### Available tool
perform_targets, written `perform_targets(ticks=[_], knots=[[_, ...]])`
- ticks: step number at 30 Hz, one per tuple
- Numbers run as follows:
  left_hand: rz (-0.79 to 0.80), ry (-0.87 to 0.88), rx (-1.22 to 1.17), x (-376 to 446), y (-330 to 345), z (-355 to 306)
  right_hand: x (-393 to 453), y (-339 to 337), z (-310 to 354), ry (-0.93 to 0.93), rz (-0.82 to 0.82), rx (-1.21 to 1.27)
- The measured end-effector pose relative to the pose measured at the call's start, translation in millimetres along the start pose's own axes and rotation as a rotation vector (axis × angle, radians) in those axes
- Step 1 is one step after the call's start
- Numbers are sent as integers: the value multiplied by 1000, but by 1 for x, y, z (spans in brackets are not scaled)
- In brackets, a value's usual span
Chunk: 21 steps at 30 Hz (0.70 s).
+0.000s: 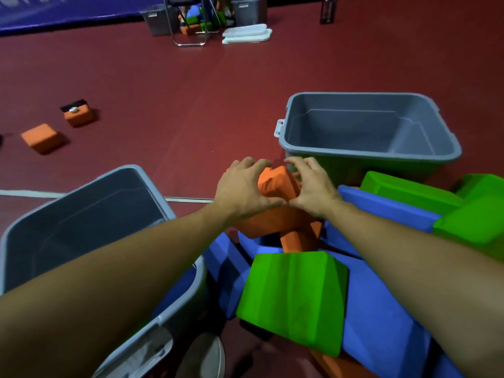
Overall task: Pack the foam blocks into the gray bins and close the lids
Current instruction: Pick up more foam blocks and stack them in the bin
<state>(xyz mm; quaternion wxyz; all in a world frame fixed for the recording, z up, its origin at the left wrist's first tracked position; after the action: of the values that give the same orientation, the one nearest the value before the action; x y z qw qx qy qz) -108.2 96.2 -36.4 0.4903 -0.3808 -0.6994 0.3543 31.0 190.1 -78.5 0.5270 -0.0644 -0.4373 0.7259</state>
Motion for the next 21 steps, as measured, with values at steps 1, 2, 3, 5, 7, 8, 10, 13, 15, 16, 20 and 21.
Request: perform_targets(ticks=[1, 2, 3, 5, 7, 8, 10, 13, 15, 16, 20, 21], knots=[[-2, 9, -6, 0, -2, 0, -1, 1, 6, -13, 4, 41], [0, 17, -19, -1, -5, 1, -2, 0, 13, -29, 2, 75], [9, 24, -36, -2, -8, 2, -3, -2, 19, -44, -1, 102], [57, 27, -70, -5, -11, 3, -7, -6, 31, -63, 5, 158], [109, 6, -101, -9, -10, 6, -11, -6, 38, -71, 24, 203], [131, -17, -114, -11, -9, 8, -14, -5, 39, -77, 33, 208], [176, -72, -118, -14, -4, 11, -19, -1, 41, -82, 53, 196], [209, -139, -87, -18, -1, 19, -22, 0, 41, -105, 59, 99], [214, -181, -81, -19, -2, 25, -21, 0, 33, -137, 65, -51], [213, -191, -80, -20, -3, 28, -21, 1, 26, -120, 77, -98], [200, -156, -62, -21, -8, 24, -22, 2, 8, -33, 117, -31], [193, -125, -38, -21, -8, 22, -22, 0, 7, -37, 100, -9]])
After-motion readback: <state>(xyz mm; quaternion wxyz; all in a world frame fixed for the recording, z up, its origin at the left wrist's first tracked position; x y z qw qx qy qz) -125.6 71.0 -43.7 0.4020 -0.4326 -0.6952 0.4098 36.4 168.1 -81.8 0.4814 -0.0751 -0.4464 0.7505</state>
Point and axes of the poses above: each hand's wrist, its own x-axis towards the middle knuckle, its own y-axis out of the palm, z = x × y, the point moved 6 cm from there along x, towards the middle knuckle, and after that the axes turned 15 degrees about -z, right-handed, at the moved point
